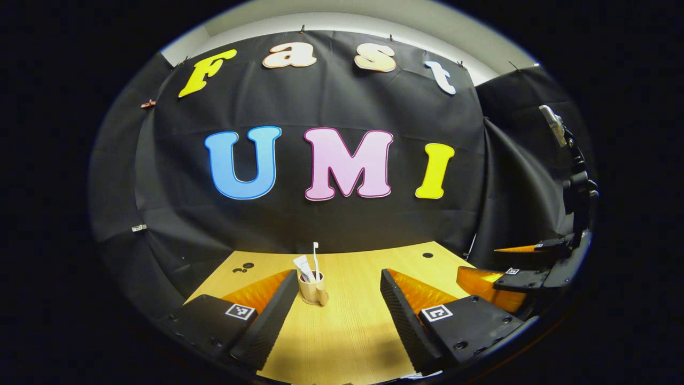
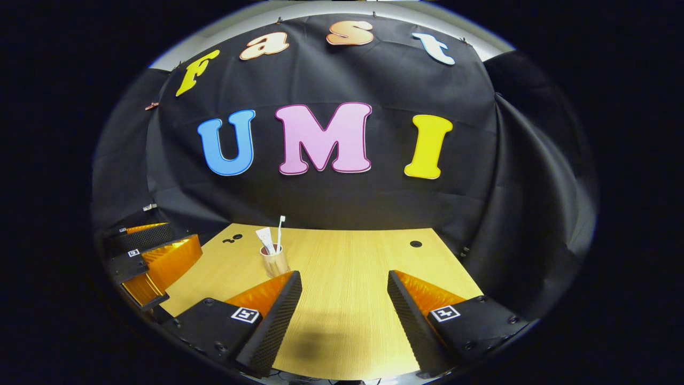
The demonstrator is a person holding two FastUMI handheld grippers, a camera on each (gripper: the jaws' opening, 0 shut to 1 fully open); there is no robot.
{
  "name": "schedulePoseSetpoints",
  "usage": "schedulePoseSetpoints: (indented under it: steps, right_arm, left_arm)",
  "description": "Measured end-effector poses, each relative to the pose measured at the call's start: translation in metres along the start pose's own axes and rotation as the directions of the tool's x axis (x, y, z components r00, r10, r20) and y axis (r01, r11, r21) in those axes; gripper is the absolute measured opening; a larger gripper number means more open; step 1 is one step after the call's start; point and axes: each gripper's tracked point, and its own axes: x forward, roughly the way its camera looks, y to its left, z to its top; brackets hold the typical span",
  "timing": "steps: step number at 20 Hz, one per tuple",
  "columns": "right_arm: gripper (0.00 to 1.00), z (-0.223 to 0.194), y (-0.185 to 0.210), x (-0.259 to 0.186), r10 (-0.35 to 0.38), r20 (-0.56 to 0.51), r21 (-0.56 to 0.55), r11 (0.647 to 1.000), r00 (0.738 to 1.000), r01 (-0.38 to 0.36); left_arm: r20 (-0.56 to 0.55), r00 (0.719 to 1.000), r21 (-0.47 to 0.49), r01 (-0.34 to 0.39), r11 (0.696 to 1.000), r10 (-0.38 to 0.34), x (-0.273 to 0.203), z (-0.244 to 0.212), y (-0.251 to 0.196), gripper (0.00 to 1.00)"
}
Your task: Put the toothbrush and toothpaste on the desktop into the cup, then pick up the cup and place it on the coaster on the desktop.
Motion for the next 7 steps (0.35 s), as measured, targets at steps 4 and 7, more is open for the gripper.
schedulePoseSetpoints:
  steps: [4, 7]
  right_arm:
    - [0.99, -0.011, 0.006, -0.022, -0.022, 0.004, 0.023, 0.999, 1.0, 0.022]
    - [0.99, -0.024, 0.015, -0.036, -0.024, -0.003, 0.032, 0.999, 1.0, 0.024]
  left_arm:
    - [0.005, 1.0, 0.004, -0.006, 1.0, 0.006, -0.024, -0.012, 0.011, 0.97]
    - [0.011, 1.0, -0.019, -0.024, 1.0, 0.024, -0.045, -0.021, 0.021, 0.97]
